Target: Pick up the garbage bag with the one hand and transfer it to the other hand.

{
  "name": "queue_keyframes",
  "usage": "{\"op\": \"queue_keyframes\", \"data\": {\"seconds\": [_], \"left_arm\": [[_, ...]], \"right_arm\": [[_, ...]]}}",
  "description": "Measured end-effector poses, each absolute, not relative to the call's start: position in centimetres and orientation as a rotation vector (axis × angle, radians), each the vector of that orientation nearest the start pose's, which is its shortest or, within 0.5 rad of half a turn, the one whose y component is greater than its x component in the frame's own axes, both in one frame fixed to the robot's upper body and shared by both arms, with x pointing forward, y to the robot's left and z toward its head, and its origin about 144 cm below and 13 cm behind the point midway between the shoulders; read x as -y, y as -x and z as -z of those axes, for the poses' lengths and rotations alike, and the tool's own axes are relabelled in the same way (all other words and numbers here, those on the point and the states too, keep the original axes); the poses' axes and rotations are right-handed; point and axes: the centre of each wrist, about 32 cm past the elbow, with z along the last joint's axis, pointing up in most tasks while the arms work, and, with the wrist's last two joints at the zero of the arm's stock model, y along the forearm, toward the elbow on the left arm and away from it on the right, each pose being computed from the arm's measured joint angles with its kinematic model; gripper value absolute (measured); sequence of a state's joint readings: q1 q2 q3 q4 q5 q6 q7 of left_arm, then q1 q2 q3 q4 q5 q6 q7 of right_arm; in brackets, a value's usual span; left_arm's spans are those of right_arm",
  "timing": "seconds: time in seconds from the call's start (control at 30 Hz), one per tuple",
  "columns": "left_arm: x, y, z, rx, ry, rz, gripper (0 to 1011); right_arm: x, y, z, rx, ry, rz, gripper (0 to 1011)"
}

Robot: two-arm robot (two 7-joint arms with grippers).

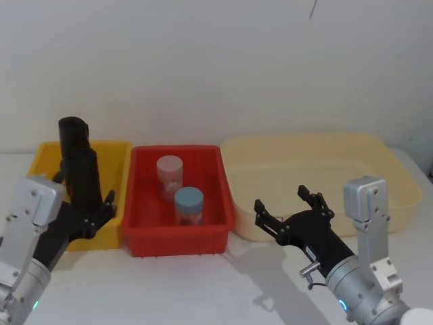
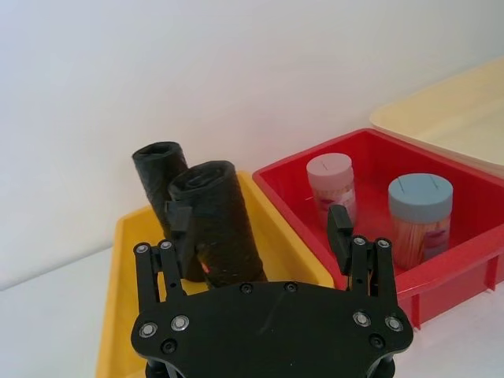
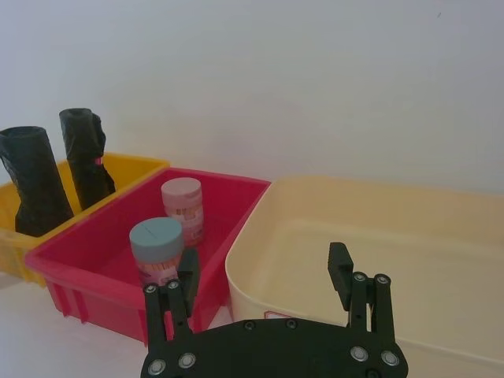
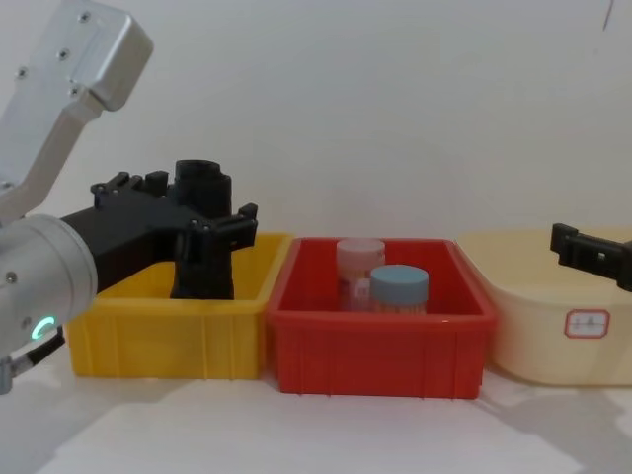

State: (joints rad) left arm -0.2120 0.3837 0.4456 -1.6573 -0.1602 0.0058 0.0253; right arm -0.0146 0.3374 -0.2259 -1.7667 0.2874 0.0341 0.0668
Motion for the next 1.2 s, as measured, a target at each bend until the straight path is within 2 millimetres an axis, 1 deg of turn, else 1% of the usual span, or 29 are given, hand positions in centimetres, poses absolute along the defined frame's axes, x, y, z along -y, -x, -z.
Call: {"op": "queue_keyframes", "data": {"seconds": [0.3, 0.53, 0.9, 1.2], "left_arm": [[-20.5, -47.9, -120.4, 0.309, -0.042, -1.193, 1001], [-21.1, -47.9, -120.0, 0.29, -0.018, -1.212, 1001], [-21.7, -49.0, -119.1, 0.245, 0.018, -1.207, 1001], [-21.9, -50.5, -118.7, 0.22, 0.046, -1.188, 1000]], "right_arm": [[23.7, -44.3, -118.9, 0.075, -0.026, 1.229, 1000], [23.7, -44.3, -118.9, 0.075, -0.026, 1.229, 1000], [23.7, -44.3, -118.9, 0.075, -0.026, 1.229, 999], [23.7, -44.3, -118.9, 0.075, -0.026, 1.229, 1000]]}}
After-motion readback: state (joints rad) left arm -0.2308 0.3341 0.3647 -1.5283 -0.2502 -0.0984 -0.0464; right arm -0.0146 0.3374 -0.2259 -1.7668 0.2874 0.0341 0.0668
